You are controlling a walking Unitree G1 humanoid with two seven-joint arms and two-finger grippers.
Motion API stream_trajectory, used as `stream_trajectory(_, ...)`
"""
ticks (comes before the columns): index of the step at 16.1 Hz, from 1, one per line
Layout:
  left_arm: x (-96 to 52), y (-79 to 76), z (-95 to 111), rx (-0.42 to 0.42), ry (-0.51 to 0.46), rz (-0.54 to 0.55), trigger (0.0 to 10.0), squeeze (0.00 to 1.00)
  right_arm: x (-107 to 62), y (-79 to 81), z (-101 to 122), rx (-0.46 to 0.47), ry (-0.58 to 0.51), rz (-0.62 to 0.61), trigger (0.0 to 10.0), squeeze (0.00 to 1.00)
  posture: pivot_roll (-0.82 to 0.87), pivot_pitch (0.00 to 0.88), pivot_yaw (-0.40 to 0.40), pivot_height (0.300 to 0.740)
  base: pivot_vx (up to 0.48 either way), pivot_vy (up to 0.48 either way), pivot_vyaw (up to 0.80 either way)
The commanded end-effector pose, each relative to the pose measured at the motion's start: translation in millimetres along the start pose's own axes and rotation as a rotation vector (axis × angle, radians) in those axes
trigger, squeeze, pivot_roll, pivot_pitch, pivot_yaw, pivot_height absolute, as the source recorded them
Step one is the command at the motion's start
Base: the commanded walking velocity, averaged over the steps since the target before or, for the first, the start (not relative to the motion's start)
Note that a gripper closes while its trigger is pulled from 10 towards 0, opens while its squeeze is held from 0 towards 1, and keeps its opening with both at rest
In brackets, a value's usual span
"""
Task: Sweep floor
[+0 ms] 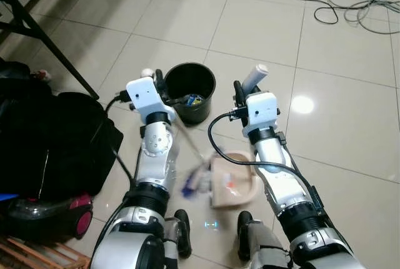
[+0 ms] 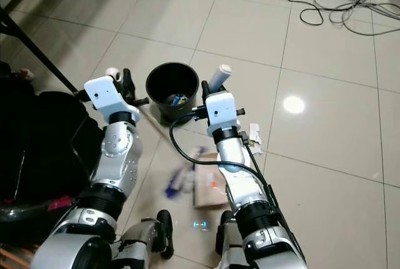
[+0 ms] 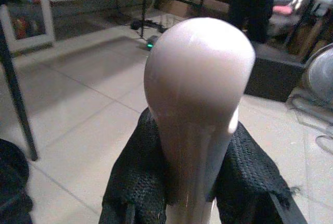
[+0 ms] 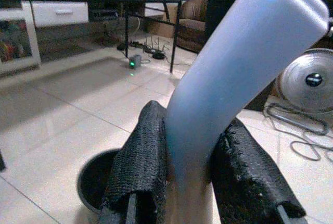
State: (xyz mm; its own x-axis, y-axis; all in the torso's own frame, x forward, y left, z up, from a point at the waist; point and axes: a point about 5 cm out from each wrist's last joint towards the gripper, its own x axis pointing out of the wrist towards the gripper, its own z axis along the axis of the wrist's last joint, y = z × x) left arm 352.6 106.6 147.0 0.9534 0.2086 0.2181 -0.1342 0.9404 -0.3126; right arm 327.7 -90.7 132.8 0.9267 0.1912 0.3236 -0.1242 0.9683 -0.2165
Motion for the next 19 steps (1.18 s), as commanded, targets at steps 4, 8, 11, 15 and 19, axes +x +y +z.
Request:
stream_trajectory(4, -0.6, -15.4, 16.8, -0.299, -0.002, 0.056, 10.0, 0.0, 2.8, -18.1, -6.7, 0.015, 0.027, -0.106, 10.0, 0.0, 0.07, 0.277, 0.055, 0.74, 0.0, 0.0, 0.0)
stream_trajectory(8, 5.3, -12.2, 42.7, -0.362, -0.028, 0.01, 10.0, 0.0, 2.4, -28.3, -13.5, 0.02, 0.055, -0.149, 10.0, 0.0, 0.08, 0.251, 0.051, 0.74, 0.0, 0.0, 0.0)
stream_trajectory(11, 6.2, -4.9, 57.0, -0.299, -0.06, -0.071, 10.0, 0.0, 3.2, -29.9, -13.4, 0.038, 0.051, -0.159, 10.0, 0.0, 0.08, 0.229, 0.047, 0.74, 0.0, 0.0, 0.0)
stream_trajectory(15, 26.4, 7.1, 111.1, -0.128, -0.224, -0.197, 10.0, 0.0, 3.0, -44.5, -10.2, 0.102, 0.014, -0.208, 10.0, 0.0, 0.09, 0.172, 0.041, 0.74, 0.0, 0.0, 0.0)
stream_trajectory(19, 32.9, 6.2, 174.1, -0.11, -0.39, -0.32, 10.0, 0.0, -8.6, -60.5, -21.7, 0.141, 0.045, -0.291, 10.0, 0.0, 0.12, 0.124, 0.023, 0.74, 0.0, 0.0, 0.0)
